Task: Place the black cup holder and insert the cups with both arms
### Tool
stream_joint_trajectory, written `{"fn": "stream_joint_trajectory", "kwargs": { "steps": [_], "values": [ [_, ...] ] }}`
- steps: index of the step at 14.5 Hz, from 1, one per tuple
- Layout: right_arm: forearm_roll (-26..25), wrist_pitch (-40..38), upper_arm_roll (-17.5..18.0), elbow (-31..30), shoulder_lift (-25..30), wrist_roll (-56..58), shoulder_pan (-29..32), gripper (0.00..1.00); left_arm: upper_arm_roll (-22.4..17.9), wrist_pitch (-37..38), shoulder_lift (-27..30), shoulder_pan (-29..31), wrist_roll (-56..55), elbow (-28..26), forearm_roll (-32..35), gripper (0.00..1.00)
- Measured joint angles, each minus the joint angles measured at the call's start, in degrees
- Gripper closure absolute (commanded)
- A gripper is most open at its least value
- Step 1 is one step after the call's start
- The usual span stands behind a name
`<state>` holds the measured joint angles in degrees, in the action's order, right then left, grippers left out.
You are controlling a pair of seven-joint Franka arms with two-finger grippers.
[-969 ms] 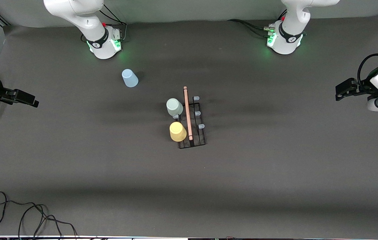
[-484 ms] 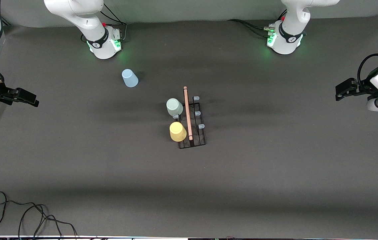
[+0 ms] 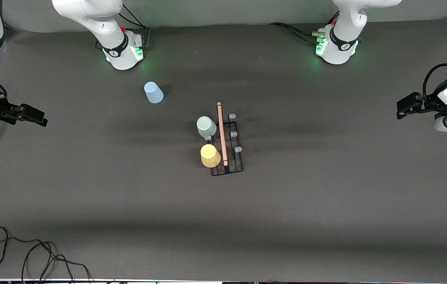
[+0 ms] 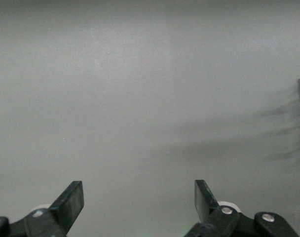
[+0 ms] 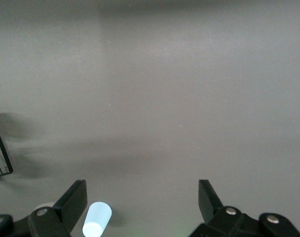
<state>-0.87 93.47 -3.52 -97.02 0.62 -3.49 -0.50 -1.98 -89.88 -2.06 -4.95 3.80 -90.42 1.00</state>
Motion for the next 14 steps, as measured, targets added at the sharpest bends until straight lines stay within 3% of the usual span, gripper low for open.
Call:
{"fn": "stream_joint_trajectory", "kwargs": {
  "steps": [4,14],
  "values": [
    [0.0,0.0,4.3,0.0,0.2,1.0,4.9,0.0,0.0,0.0,0.0,0.0,0.0,0.0,0.0,0.0],
    [0.0,0.0,3.7,0.3,0.2,1.1,3.3,0.0,0.0,0.0,0.0,0.0,0.0,0.0,0.0,0.0]
  ]
}}
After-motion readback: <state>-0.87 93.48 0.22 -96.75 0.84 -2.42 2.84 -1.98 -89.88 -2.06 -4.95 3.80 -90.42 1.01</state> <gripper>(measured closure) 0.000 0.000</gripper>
